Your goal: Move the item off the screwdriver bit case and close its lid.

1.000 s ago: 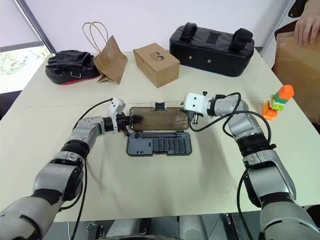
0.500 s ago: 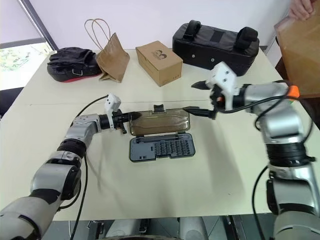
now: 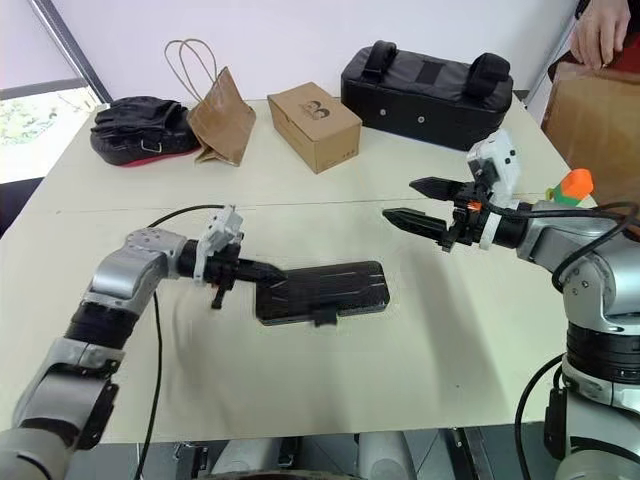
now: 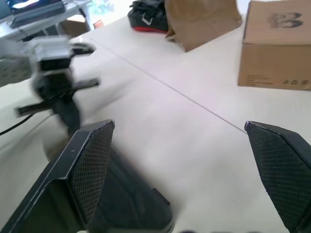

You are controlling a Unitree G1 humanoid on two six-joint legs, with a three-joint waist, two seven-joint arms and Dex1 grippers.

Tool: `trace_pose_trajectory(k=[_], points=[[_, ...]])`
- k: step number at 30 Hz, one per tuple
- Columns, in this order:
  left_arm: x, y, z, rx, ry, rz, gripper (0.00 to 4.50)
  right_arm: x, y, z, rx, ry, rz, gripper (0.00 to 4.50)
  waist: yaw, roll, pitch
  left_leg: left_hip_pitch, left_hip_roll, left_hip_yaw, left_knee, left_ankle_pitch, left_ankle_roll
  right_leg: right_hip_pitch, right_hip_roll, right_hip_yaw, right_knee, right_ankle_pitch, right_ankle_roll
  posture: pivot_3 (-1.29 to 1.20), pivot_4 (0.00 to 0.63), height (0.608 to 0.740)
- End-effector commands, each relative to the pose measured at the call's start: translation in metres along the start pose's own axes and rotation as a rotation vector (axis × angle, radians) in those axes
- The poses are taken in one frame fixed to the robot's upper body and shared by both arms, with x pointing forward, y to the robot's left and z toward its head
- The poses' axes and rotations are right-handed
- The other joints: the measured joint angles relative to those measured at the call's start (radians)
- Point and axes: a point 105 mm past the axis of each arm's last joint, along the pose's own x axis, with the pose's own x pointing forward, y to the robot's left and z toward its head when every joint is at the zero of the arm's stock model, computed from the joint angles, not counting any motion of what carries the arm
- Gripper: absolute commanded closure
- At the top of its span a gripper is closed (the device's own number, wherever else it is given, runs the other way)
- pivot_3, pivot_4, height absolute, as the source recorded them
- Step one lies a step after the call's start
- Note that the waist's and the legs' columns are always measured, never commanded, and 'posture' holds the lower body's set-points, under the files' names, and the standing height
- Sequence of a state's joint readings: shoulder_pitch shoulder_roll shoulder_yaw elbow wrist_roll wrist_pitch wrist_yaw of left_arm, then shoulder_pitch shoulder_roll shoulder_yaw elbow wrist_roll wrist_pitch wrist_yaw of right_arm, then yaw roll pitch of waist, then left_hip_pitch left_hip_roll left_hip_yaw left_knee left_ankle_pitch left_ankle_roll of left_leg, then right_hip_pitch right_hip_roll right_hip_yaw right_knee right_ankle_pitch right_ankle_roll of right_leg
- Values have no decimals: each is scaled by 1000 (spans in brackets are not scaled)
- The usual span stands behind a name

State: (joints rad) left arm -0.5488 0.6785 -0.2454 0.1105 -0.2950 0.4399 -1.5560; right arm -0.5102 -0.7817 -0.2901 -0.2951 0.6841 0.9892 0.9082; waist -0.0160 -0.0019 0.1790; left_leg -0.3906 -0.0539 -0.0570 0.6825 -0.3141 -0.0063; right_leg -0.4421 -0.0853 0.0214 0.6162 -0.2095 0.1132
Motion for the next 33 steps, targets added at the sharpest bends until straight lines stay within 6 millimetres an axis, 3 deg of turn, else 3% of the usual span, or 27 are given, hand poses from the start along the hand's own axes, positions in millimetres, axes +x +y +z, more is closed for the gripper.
trace_pose_trajectory(k=[1,3,6,9,13,17,24,29,33], points=[[-16,16,-9,62,91,86,4500,0,27,-8,-86,86,84,29,11,1,0,0,0,0,0,0,0,0,0,0,0,0,0,0,150,740],[-29,45,15,60,-26,216,4500,5,45,-22,-85,134,152,29,26,1,0,0,0,-3,2,0,0,2,0,-3,0,0,0,0,150,740],[-38,74,63,71,-242,320,4500,14,73,-46,-105,213,249,865,33,-2,1,0,-1,-3,4,3,3,6,0,-4,-1,0,0,0,150,740],[-33,89,79,76,-308,344,4500,22,93,-62,-113,246,314,2356,27,-2,1,0,-3,-2,5,2,5,6,-2,-4,-2,2,3,0,150,740],[-5,105,71,97,-247,351,4500,25,108,-82,-131,290,349,4471,19,-2,1,0,-3,0,5,1,6,6,-2,-3,-3,1,4,0,150,740],[28,106,62,120,-186,294,4500,31,113,-92,-151,307,346,4471,22,-3,2,0,-3,0,5,1,6,6,-2,-3,-2,1,4,0,150,740],[64,101,57,98,-170,203,4500,53,116,-102,-186,308,321,4471,27,-3,2,0,-3,0,6,1,6,6,-2,-4,-2,1,4,0,150,740],[77,94,54,123,-138,138,4500,64,114,-110,-197,318,307,4471,26,-3,2,0,-3,0,6,1,6,6,-2,-3,-2,1,4,0,150,740],[85,77,34,153,-37,19,4500,68,101,-121,-247,369,264,4471,25,-3,1,0,-4,0,6,1,6,6,-1,-3,-2,1,4,0,150,740]])
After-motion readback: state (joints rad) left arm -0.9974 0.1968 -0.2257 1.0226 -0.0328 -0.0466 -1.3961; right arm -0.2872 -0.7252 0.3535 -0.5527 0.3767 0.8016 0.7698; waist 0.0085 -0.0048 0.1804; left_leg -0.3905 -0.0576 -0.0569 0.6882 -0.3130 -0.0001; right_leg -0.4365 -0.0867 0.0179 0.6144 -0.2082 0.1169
